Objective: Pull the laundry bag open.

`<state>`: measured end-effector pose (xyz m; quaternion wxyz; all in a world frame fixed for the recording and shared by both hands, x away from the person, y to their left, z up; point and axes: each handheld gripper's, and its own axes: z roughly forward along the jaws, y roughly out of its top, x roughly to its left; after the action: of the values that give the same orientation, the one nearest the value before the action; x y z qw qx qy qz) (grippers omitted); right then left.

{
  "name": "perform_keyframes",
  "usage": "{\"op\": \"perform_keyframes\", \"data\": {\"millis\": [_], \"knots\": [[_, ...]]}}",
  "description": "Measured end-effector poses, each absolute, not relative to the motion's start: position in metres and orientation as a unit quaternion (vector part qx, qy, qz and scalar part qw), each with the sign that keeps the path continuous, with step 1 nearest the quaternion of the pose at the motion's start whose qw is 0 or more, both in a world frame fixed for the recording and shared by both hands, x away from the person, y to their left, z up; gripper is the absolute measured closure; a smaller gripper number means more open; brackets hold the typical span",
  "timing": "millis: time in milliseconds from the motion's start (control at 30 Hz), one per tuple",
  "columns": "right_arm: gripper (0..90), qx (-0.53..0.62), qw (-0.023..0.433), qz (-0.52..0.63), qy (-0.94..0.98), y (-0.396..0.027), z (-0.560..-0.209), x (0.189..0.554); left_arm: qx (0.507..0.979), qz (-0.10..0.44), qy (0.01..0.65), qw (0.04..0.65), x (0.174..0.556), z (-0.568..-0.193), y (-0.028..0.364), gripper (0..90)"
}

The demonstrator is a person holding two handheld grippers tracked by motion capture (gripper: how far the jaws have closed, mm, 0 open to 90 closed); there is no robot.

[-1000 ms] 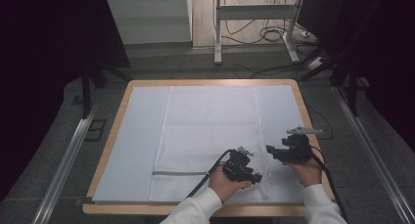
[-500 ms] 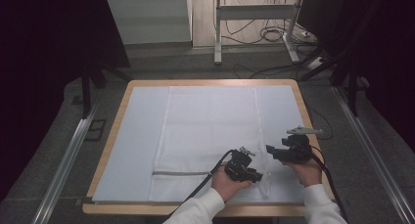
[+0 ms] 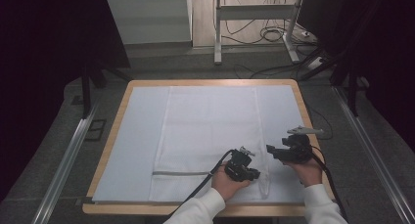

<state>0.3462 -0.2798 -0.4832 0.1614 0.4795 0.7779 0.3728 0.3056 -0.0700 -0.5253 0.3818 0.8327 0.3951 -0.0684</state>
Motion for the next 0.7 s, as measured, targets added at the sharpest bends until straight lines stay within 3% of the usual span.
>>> {"op": "perform_keyframes", "data": {"millis": [700], "knots": [[25.7,0.490,0.145,0.386,0.768,-0.284,-0.479,0.345,0.824,-0.074,0.383,0.411,0.303,-0.508,-0.052,86.7]]}}
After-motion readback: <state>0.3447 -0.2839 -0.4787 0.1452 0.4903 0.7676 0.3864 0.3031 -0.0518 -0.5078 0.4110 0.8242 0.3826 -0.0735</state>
